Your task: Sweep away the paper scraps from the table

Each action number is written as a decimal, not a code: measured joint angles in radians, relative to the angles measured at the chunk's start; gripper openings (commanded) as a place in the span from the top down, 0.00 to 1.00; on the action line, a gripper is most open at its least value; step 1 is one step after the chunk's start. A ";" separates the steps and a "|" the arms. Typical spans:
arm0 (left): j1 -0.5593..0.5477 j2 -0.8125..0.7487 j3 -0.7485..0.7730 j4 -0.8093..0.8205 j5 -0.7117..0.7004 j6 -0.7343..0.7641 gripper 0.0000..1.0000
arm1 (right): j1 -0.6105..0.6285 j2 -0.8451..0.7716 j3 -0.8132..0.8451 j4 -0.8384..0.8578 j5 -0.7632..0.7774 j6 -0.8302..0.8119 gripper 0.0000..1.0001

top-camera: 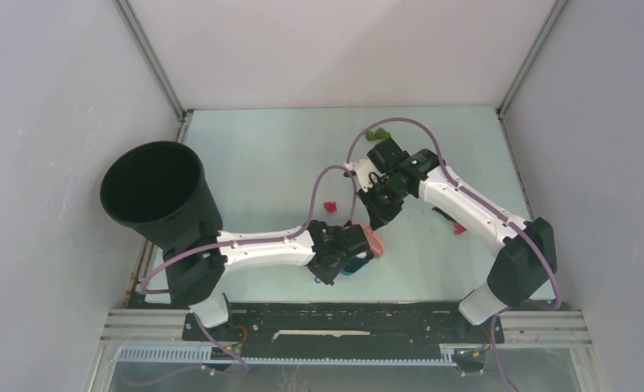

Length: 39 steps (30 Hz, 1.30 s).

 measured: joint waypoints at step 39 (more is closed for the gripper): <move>-0.005 -0.547 -0.336 0.292 -0.132 -0.034 1.00 | -0.419 -0.156 -0.027 0.100 0.025 0.070 1.00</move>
